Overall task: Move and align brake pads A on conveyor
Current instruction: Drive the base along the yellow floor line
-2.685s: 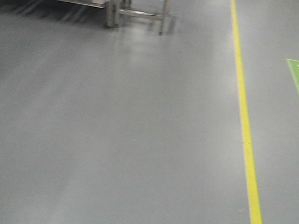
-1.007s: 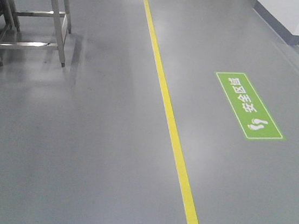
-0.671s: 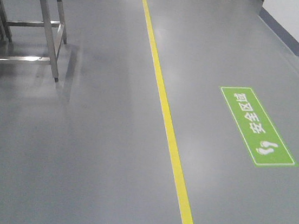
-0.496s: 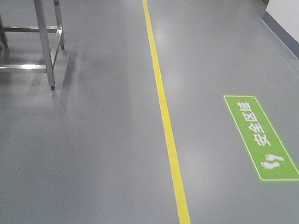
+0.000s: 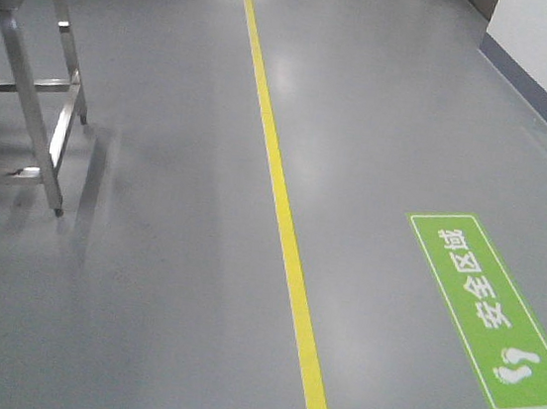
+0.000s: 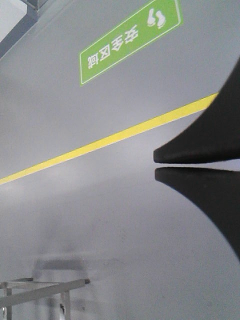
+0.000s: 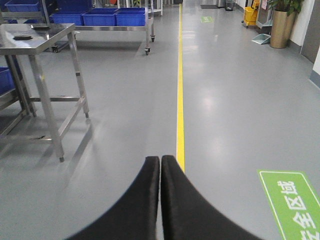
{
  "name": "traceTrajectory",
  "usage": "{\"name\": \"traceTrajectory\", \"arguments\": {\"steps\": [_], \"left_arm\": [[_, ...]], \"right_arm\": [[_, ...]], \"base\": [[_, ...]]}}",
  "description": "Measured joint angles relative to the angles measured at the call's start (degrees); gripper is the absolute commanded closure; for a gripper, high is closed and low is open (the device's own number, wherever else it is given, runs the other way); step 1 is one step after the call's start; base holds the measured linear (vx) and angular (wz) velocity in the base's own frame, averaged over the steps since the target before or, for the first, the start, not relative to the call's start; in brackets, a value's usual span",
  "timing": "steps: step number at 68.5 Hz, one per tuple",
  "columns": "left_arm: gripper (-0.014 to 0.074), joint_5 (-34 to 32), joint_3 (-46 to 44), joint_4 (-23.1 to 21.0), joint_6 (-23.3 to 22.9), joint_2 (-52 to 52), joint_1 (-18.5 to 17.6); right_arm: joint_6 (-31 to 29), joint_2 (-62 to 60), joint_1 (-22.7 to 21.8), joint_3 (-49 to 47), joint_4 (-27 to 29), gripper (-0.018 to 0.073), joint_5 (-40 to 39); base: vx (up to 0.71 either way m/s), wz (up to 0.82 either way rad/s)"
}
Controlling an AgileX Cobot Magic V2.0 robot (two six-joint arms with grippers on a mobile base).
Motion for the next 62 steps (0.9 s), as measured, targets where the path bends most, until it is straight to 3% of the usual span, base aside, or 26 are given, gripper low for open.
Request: {"name": "traceTrajectory", "arguments": {"steps": [62], "left_arm": [[0.0603, 0.0, 0.0, 0.0, 0.0, 0.0, 0.0]], "right_arm": [[-0.1, 0.0, 0.0, 0.0, 0.0, 0.0569, 0.0]], "base": [[0.57, 0.01]]}}
